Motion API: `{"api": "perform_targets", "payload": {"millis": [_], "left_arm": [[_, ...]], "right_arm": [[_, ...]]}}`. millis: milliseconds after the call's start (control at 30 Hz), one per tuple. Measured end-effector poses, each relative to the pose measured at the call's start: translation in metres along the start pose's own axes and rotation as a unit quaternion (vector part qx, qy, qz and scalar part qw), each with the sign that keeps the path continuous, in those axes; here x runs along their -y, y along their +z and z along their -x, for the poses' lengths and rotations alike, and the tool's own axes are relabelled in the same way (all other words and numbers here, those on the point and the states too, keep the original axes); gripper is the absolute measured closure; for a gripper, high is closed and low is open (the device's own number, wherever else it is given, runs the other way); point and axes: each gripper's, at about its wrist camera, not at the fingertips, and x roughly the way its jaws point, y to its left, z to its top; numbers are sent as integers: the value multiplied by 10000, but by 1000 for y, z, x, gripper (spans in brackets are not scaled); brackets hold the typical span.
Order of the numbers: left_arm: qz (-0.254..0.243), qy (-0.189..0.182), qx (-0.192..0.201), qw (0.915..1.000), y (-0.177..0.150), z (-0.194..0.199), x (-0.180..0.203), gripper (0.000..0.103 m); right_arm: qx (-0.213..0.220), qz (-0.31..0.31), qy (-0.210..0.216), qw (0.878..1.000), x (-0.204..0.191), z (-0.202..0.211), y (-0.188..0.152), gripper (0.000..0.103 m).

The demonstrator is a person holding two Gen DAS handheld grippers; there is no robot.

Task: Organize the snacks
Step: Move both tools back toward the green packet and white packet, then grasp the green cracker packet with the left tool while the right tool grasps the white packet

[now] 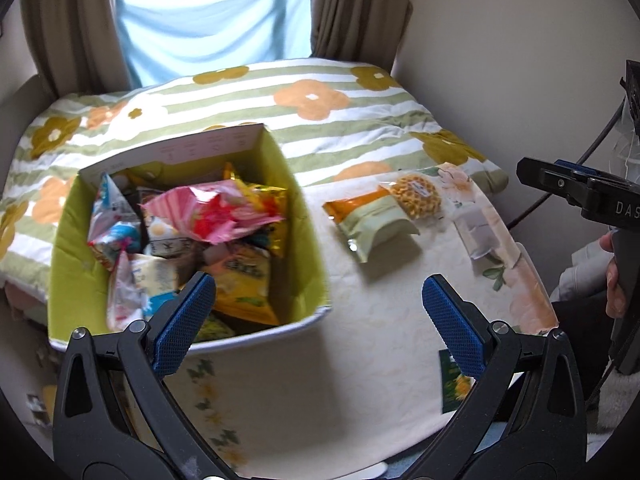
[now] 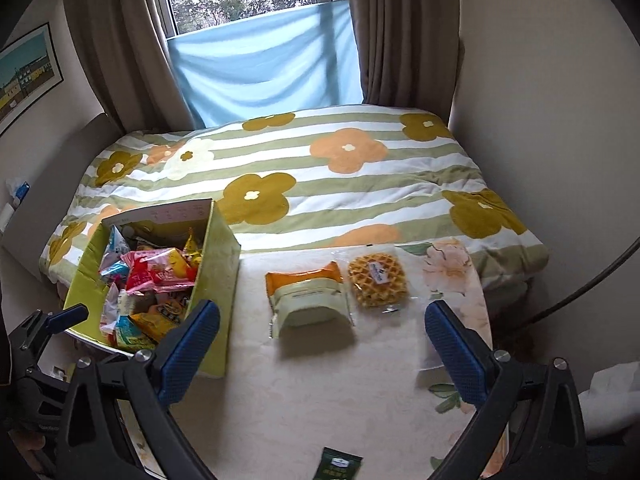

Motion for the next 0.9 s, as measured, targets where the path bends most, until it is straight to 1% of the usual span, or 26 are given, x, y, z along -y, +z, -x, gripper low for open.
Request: {"api": "perform_targets", "payload": {"millis": [100,200,333,467,600,700,800,867,900], "left_arm": [[197,111,-73,9997,-9,-7,33,0],[395,190,-180,9989,-25,-19,65,0],[689,258,-466,9962,-58,-44,102,0],[909,208,-747,9928,-96,-69,128,1],[917,165,-1027,9903,-135,-94,150,1],[810,150,-1022,9913,-153,-104,164,1],[687,248,-1017,9921,-165,-116,173,1],[668,273,-1067,9917,-171,-125,175,6],[652,288,-1112,9912,-173,-129,175,11]], "right_arm": [[-75,130,76,9999,29,-1,-8,1],[-166,357,92,9992,55,-6,-18,1],[-278,555,228,9978,87,-19,-32,1],[-430,779,387,9953,103,-42,-48,1],[-505,795,515,9942,113,-69,-65,1],[-543,705,558,9945,119,-88,-75,1],[-542,610,545,9952,129,-107,-83,1],[-560,501,516,9958,136,-121,-86,1],[-584,450,530,9959,139,-126,-87,1]]}}
